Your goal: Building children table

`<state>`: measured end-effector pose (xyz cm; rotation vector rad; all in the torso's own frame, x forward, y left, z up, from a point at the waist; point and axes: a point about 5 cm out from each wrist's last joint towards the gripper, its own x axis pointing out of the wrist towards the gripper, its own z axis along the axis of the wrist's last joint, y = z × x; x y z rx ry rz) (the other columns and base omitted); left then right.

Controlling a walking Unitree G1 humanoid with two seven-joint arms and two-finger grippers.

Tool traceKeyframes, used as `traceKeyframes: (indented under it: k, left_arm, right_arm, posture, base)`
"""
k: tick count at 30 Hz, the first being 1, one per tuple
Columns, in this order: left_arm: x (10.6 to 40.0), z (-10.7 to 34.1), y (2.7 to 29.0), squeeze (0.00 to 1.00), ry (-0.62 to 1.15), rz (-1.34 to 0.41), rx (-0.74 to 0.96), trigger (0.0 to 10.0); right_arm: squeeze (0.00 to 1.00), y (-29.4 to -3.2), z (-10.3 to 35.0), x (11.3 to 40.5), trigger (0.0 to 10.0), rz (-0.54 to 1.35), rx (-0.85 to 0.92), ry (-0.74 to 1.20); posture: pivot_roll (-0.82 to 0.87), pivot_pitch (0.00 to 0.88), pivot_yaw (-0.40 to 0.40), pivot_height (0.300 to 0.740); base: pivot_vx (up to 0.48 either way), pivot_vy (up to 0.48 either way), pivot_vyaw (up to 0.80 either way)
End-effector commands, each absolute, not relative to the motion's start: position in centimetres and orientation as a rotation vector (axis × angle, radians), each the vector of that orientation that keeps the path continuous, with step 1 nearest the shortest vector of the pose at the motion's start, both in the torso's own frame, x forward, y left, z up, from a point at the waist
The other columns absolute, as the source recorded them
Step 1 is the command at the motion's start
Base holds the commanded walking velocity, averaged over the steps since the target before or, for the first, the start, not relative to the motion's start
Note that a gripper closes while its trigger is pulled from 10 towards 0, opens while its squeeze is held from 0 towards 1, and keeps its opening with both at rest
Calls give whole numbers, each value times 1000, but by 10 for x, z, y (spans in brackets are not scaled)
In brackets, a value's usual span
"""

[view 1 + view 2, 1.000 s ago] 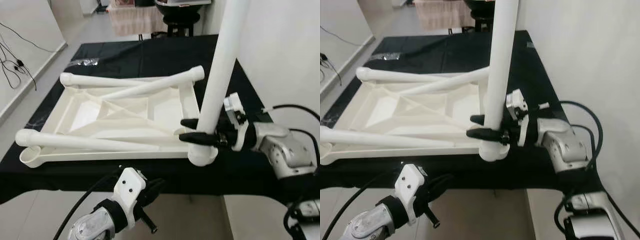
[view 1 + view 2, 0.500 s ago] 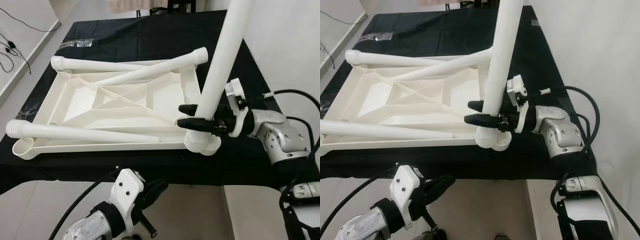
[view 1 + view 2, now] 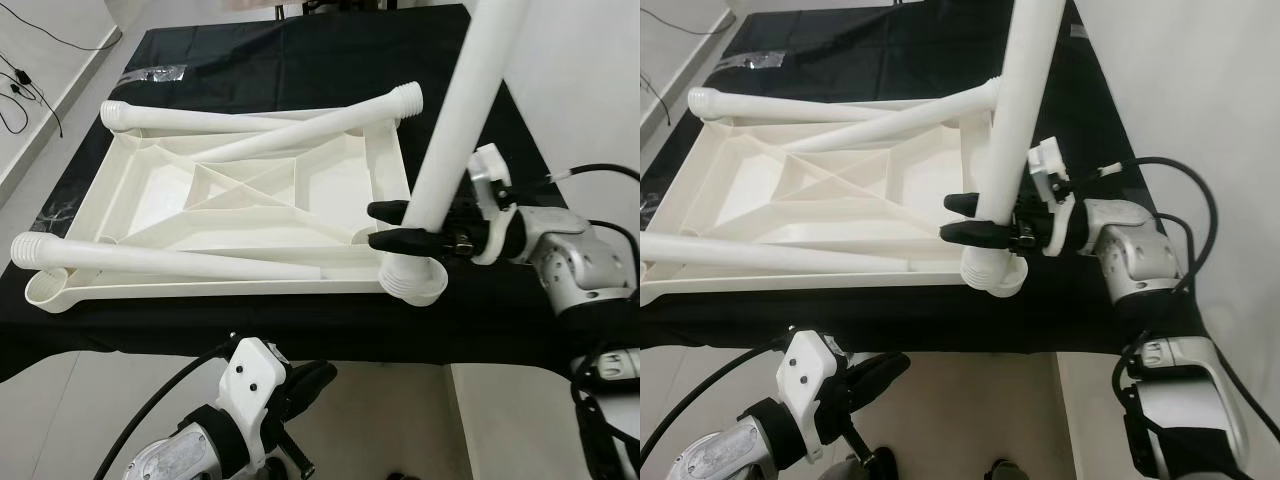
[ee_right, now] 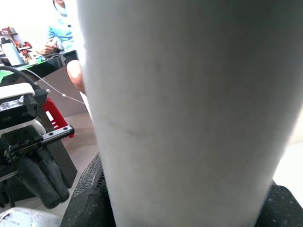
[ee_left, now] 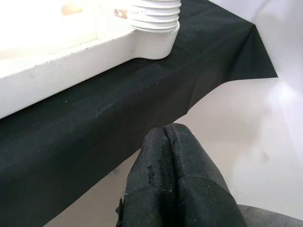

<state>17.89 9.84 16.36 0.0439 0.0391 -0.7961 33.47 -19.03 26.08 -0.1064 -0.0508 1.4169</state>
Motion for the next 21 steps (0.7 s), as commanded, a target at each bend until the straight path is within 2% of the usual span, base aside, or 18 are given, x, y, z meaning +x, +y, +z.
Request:
traceKeyframes:
  k: [1, 7, 21]
  left_arm:
    - [176, 162, 101, 0, 63, -800, 61, 10000]
    - [176, 162, 102, 0, 67, -801, 60, 10000]
    - [177, 160, 102, 0, 73, -807, 61, 10000]
  right_arm:
    - [0, -195, 246, 335, 10000, 1406, -89, 20]
    - [0, -202, 246, 338, 10000, 1362, -109, 17]
    - [0, -197, 239, 338, 10000, 1317, -206, 9]
  posture:
    - [28, 315, 58, 740]
    - [25, 312, 62, 740]
    - [17, 290, 64, 740]
  base:
    - [0, 0, 0]
    - [0, 0, 0]
    - [0, 0, 0]
